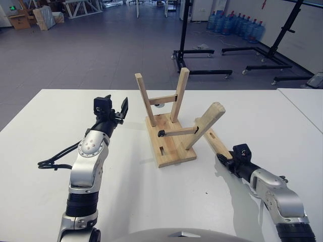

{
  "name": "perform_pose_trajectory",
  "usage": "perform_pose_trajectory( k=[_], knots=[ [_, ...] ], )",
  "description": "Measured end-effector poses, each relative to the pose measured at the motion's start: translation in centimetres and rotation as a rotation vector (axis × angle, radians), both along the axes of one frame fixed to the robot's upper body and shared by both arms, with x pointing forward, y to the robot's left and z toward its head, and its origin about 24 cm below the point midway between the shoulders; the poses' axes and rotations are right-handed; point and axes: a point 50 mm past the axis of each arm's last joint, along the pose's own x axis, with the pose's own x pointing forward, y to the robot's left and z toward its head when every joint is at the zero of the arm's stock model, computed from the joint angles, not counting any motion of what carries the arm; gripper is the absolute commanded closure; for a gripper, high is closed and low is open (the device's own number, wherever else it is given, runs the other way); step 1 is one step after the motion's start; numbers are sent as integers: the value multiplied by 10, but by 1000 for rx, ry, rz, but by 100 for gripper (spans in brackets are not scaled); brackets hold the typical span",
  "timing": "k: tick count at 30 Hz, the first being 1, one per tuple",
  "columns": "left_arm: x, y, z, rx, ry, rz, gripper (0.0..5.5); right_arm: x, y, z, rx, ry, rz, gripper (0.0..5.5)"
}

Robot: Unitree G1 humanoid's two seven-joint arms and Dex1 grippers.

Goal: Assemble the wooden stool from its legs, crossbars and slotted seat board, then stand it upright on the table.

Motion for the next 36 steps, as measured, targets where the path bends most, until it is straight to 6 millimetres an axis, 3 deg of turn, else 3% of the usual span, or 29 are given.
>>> perform_pose_trajectory(
  k=[4,7,10,12,13,15,21,28,31,36],
  knots=[
    [3,4,6,18,-19,6,234,13,-2,9,-33,-135,-106,348],
    [12,6,41,-18,-125,-63,234,47,-4,65,-58,-472,-231,348],
    [13,-3,79,-168,-195,-228,234,60,4,120,-82,-750,-247,348],
    [13,-12,100,-266,-221,-343,234,61,14,152,-118,-903,-186,348],
    [12,-19,115,-386,-222,-453,234,57,30,179,-191,-1057,-60,348],
    [8,-28,128,-569,-194,-593,234,47,60,201,-237,-1210,139,348],
    [8,-28,127,-965,-11,-757,234,31,100,173,-209,-1156,370,348],
    [6,-27,132,-965,13,-781,234,21,121,160,-68,-1101,450,348],
    [-5,-32,141,-940,-19,-886,234,17,128,156,-25,-1060,509,348],
    [-8,-31,138,-912,-17,-902,234,17,127,156,30,-1032,501,348]
  ],
)
